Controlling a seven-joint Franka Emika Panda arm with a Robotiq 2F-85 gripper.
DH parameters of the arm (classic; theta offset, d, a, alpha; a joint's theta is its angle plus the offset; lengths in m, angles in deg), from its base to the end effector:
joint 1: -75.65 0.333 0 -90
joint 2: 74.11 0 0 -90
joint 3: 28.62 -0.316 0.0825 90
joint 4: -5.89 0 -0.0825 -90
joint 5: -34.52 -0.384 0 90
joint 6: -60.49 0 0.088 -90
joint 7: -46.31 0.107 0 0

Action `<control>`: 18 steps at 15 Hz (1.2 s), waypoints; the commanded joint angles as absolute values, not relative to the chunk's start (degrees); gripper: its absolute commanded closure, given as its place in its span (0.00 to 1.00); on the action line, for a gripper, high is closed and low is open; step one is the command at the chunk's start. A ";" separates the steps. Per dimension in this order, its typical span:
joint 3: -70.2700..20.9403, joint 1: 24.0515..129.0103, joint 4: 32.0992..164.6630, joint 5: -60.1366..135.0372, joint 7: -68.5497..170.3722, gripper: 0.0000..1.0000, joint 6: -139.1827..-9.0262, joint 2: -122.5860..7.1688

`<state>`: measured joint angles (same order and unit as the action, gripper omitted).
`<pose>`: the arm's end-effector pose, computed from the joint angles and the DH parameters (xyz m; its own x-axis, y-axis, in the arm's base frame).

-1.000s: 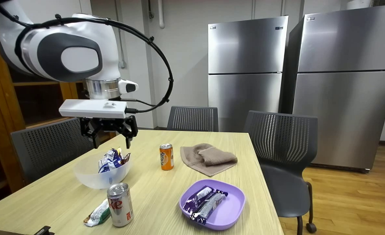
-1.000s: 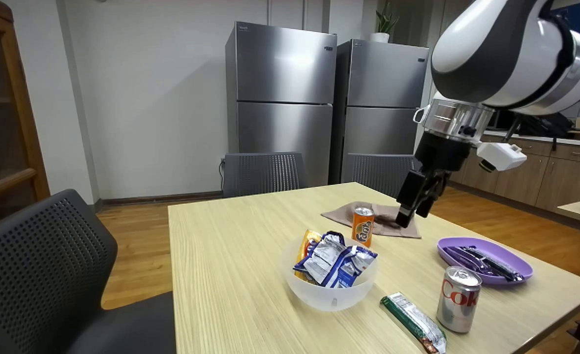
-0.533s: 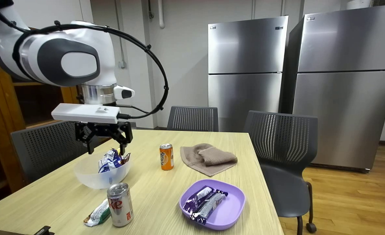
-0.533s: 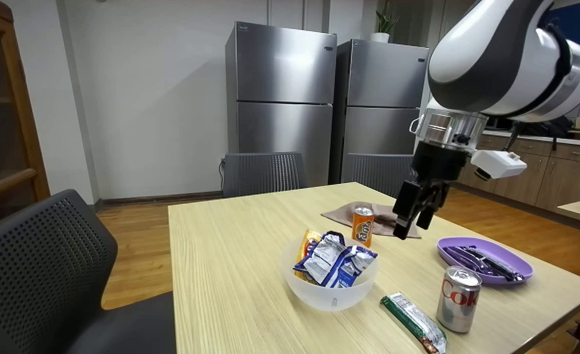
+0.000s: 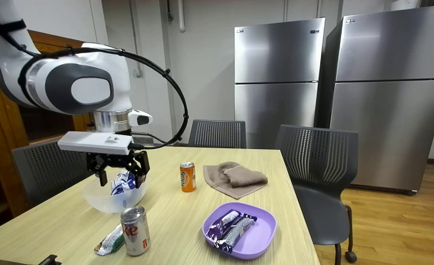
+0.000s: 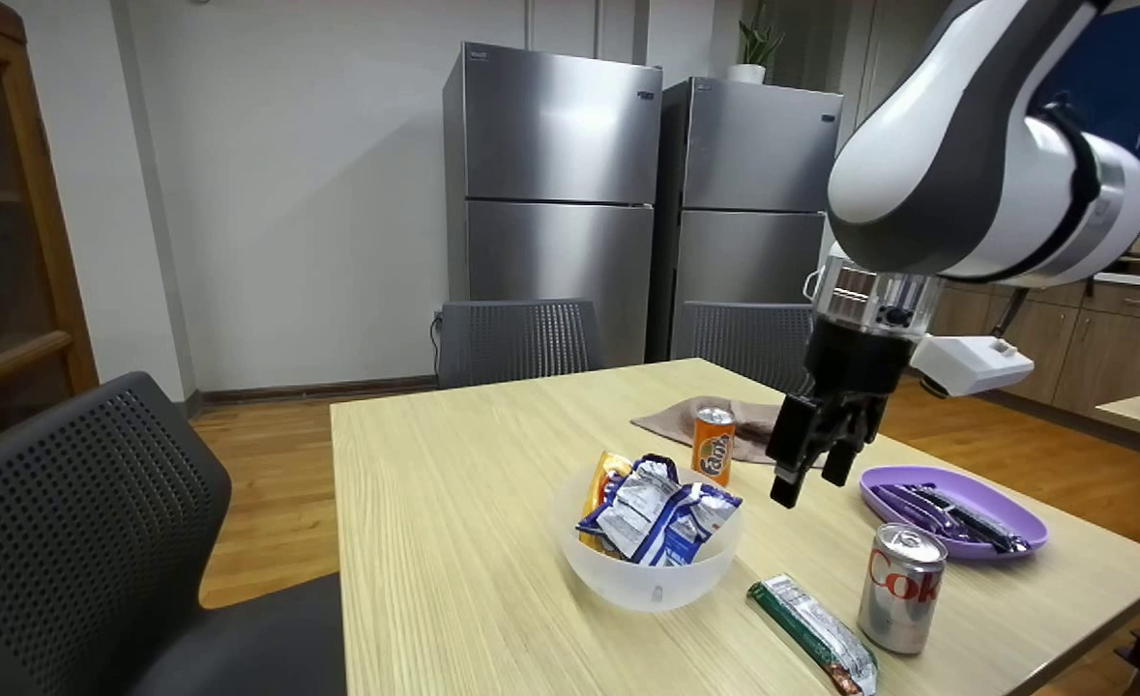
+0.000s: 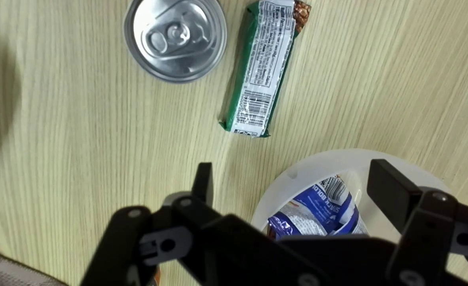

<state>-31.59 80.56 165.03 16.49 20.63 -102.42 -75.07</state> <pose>0.3892 0.0373 0.2242 0.9542 0.2790 0.1083 0.2876 -0.9548 -0.0747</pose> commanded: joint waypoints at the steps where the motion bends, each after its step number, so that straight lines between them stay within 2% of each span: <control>1: -31.70 80.49 164.99 16.64 20.82 0.00 -102.40 -75.03; 11: -32.40 79.03 163.06 20.36 22.63 0.00 -102.28 -68.04; 18: -31.15 79.42 159.10 33.76 29.96 0.00 -100.41 -62.84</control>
